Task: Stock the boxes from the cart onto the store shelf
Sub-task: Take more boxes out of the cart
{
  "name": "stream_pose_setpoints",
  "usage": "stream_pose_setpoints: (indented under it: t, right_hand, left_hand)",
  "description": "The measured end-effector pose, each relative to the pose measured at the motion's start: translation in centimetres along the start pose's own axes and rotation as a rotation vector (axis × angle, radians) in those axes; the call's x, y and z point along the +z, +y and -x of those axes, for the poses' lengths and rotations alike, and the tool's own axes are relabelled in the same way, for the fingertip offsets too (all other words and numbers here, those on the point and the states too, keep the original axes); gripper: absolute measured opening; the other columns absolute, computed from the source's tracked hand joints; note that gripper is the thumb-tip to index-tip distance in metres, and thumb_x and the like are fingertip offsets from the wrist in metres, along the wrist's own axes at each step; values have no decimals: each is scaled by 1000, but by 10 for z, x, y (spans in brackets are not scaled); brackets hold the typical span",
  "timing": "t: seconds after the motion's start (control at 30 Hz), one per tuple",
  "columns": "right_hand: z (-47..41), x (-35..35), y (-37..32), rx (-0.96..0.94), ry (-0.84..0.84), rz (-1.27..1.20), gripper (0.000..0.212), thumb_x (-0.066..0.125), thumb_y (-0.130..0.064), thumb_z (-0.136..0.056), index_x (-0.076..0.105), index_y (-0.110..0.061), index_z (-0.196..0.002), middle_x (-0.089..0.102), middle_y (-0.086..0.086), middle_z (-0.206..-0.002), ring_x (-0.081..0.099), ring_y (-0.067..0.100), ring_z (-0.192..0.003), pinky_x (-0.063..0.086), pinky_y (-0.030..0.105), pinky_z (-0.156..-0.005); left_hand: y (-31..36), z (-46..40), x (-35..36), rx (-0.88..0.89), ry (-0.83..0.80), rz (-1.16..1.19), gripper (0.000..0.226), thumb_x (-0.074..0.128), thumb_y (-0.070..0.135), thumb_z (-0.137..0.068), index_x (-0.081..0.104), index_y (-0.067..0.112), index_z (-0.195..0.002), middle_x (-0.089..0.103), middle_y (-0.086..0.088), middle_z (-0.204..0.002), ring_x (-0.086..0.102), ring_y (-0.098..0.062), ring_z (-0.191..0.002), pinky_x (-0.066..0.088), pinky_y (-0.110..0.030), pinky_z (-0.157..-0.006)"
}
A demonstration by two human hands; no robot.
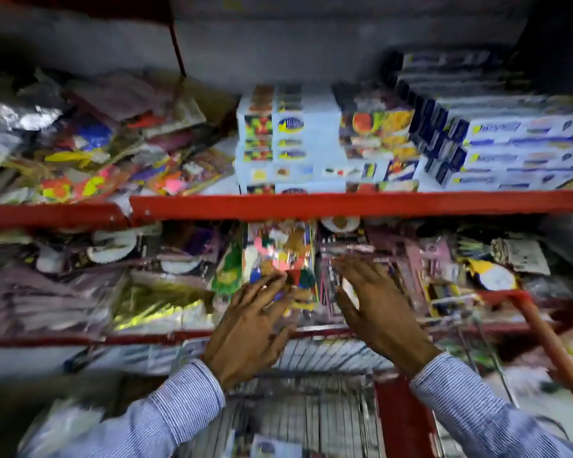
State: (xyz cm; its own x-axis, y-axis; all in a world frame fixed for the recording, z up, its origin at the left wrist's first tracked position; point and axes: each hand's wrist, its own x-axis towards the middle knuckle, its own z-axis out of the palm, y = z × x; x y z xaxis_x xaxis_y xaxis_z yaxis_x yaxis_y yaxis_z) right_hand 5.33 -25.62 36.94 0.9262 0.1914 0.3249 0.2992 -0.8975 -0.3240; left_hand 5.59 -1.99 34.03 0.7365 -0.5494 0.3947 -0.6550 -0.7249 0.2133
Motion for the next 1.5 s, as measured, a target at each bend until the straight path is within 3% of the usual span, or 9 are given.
stream_pose_setpoints:
  t: [0.3, 0.47, 0.67, 0.83, 0.93, 1.0, 1.17, 1.37, 1.5]
  right_hand:
    - [114, 146, 26, 215, -478, -127, 44, 50, -30, -90, 53, -19, -133, 64, 10, -126, 59, 35, -114, 56, 47, -83]
    - [157, 233, 38, 304, -761, -126, 45, 52, -26, -94, 49, -19, -138, 58, 10, -136, 51, 32, -126, 48, 42, -99]
    - [191, 325, 43, 329, -1071, -115, 50, 49, -32, -96, 41, -21, -145, 48, 11, -147, 45, 30, -134, 40, 39, -109]
    - [199, 370, 40, 188, -1217, -28, 62, 60, -40, -89, 39, -18, -144, 51, 13, -143, 46, 33, -132, 41, 46, -106]
    - [193, 380, 45, 141, -1252, -30, 69, 63, -46, -87, 38, -20, -145, 49, 12, -144, 46, 32, -132, 41, 44, -107]
    - [187, 384, 53, 114, -1255, -40, 70, 65, -47, -85, 39, -22, -144, 51, 11, -144, 49, 31, -130, 42, 43, -106]
    - [180, 381, 64, 95, -1198, -24, 68, 67, -34, -86, 37, -14, -144, 52, 13, -140, 52, 34, -126, 45, 47, -103]
    - [186, 381, 64, 97, -1079, -18, 53, 65, -31, -83, 46, -12, -129, 62, 13, -121, 61, 34, -107, 52, 44, -88]
    - [175, 366, 65, 132, -1024, -6, 48, 67, -31, -80, 52, -12, -120, 65, 13, -115, 63, 33, -102, 53, 41, -84]
  left_hand:
    - [-6, 149, 130, -174, -511, 102, 45, 47, 40, -89, 61, 18, -126, 61, -4, -132, 55, -26, -120, 46, -42, -101]
    - [-17, 194, 198, -219, -811, 132, 43, 61, 28, -88, 59, 9, -126, 64, -11, -125, 59, -34, -111, 52, -49, -90]
    - [-29, 231, 267, -106, -1008, 131, 26, 69, 6, -80, 67, 0, -106, 67, -21, -109, 63, -40, -98, 56, -50, -77]
    - [-30, 250, 292, -175, -1021, 81, 19, 77, 13, -72, 71, 17, -89, 72, -4, -87, 69, -23, -78, 60, -38, -63]
    - [-26, 249, 291, -22, -1095, 101, 17, 68, -2, -79, 65, -2, -95, 67, -23, -97, 63, -41, -91, 54, -53, -77]
    - [-29, 250, 293, 77, -1148, 49, 15, 68, -5, -75, 60, -3, -87, 64, -25, -90, 62, -44, -84, 54, -52, -72]
    - [-32, 251, 300, 86, -1097, -22, 30, 78, 3, -57, 64, 4, -84, 67, -16, -83, 65, -36, -75, 58, -44, -62]
    - [-19, 240, 306, 40, -1096, -103, 37, 58, -2, -82, 54, -1, -118, 66, -17, -106, 63, -36, -95, 53, -44, -75]
    - [-13, 226, 303, -56, -1110, -45, 26, 54, -4, -86, 56, 1, -111, 66, -17, -109, 63, -35, -98, 50, -42, -75]
